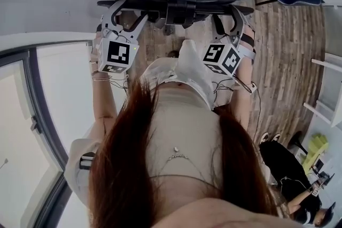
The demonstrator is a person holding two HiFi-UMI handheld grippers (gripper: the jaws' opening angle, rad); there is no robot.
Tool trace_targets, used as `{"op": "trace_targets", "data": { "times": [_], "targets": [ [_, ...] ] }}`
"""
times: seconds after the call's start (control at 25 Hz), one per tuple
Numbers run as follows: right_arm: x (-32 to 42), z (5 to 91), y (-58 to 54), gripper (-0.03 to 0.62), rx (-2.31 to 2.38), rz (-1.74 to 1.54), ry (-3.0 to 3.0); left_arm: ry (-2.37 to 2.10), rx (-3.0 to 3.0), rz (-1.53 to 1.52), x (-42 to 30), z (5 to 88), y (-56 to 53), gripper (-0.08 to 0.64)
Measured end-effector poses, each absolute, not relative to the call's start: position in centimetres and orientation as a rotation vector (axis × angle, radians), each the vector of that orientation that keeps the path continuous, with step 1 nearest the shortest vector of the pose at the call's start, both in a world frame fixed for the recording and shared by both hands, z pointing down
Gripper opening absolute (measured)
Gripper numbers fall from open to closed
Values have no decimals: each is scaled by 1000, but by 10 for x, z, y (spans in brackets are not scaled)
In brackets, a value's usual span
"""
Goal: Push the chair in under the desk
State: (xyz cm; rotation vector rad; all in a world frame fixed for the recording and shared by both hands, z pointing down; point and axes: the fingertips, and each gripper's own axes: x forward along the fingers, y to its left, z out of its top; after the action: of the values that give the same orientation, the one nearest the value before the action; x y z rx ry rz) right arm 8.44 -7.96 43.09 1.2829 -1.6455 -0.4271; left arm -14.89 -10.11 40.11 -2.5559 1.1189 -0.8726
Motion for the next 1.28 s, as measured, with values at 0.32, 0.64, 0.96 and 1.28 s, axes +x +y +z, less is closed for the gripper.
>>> {"op": "trace_targets", "data": {
  "times": [0.32,0.64,0.96,1.28],
  "targets": [
    [83,434,-93,282,1215,-471,-1590,1120,-2555,-891,-151,402,-113,281],
    [83,433,-109,260,1194,-445,-1614,1136,-2576,-895,-152,402,-129,281],
    [80,432,-120,261,1203,-458,-1622,1138,-2589,-893,-153,401,-143,281],
    [79,432,-132,261,1201,-462,-1631,1145,-2592,-892,-154,402,-155,281]
  ]
}}
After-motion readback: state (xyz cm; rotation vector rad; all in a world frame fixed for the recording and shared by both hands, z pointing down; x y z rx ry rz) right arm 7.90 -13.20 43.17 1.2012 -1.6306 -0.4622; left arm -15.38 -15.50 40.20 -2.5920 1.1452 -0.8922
